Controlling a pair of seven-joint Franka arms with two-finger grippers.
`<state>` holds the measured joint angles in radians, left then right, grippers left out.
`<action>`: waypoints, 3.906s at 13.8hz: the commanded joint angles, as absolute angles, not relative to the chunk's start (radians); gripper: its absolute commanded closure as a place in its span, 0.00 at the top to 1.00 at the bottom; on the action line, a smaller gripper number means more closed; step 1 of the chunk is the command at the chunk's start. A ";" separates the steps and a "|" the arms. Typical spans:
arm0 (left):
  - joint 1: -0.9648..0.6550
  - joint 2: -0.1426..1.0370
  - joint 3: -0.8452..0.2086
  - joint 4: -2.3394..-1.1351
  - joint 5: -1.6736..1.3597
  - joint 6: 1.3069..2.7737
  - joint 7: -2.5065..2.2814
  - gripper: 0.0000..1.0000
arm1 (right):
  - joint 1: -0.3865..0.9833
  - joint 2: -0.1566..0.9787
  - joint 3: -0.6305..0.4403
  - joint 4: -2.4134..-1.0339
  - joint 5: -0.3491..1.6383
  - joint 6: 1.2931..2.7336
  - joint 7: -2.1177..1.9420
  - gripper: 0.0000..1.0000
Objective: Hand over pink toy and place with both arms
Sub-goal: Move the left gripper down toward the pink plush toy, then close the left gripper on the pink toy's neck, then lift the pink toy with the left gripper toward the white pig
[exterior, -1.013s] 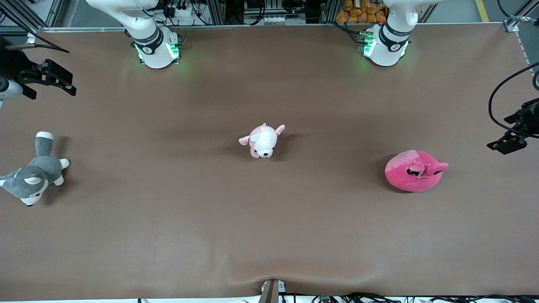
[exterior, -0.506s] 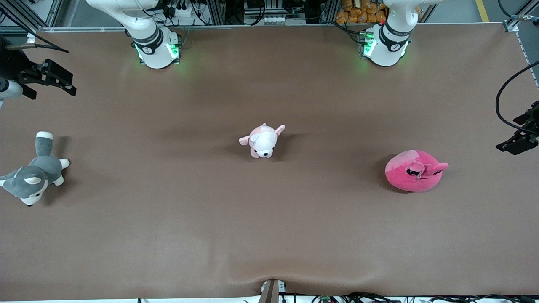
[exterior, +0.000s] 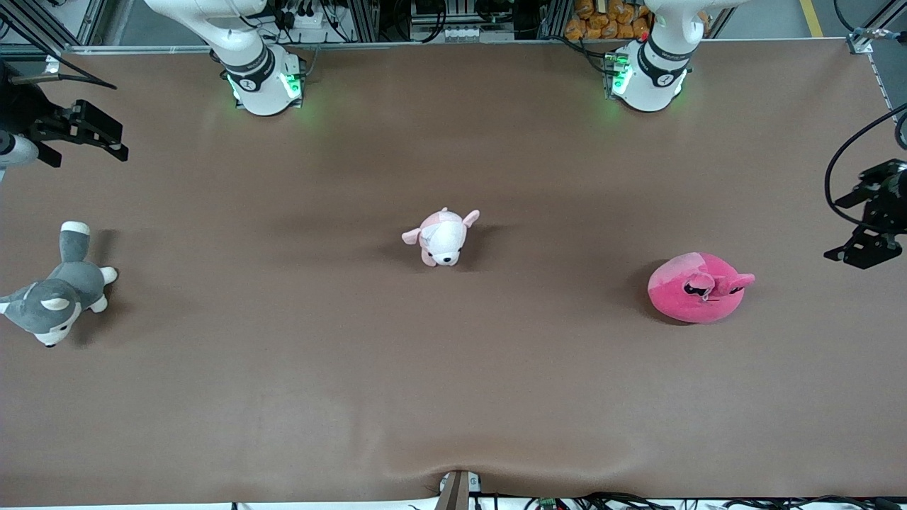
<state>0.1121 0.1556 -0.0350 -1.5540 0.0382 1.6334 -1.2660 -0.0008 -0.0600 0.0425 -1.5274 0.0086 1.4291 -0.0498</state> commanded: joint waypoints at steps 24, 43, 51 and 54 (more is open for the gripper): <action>0.189 0.526 -0.029 -1.546 -0.311 1.733 -1.621 0.89 | -0.017 -0.051 0.052 -1.506 0.015 1.410 -0.061 1.00; 0.198 0.502 -0.041 -1.537 -0.324 1.638 -1.482 0.00 | -0.018 -0.049 0.052 -1.508 0.015 1.385 -0.063 1.00; 0.186 0.434 -0.112 -1.456 -0.564 1.545 -1.698 0.00 | -0.023 -0.045 0.049 -1.506 -0.003 1.387 -0.064 1.00; 0.183 0.430 -0.211 -1.392 -0.563 1.548 -1.871 0.00 | -0.070 0.030 0.049 -1.496 0.003 1.394 -0.064 1.00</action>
